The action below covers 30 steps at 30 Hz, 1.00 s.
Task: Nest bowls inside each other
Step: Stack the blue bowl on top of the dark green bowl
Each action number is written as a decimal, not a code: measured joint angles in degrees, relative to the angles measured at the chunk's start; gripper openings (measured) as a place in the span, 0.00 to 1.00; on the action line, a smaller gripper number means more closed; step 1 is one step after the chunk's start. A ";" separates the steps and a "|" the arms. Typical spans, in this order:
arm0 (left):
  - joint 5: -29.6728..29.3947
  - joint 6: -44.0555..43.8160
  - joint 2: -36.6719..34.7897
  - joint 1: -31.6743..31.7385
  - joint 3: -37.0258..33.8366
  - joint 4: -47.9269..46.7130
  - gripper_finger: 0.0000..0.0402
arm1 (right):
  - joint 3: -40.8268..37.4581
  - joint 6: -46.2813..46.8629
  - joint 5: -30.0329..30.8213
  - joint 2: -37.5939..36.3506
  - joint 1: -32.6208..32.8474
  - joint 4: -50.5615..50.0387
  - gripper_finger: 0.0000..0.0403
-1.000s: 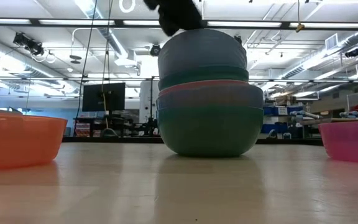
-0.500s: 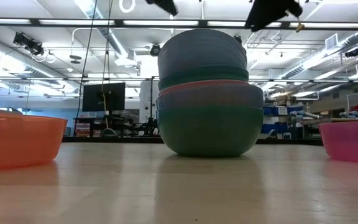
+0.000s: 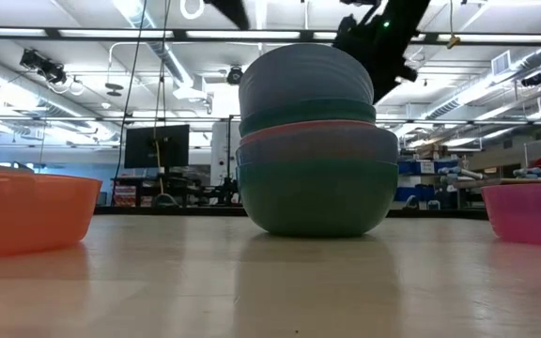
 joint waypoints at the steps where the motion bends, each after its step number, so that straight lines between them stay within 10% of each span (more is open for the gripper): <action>1: 1.01 0.57 0.00 -0.03 -0.02 1.00 0.48 | 0.00 -0.37 -0.06 0.52 -0.02 1.21 0.32; 30: 13.28 1.14 0.04 2.28 -16.99 24.42 0.45 | 0.00 -0.90 4.21 -6.92 4.68 5.68 0.32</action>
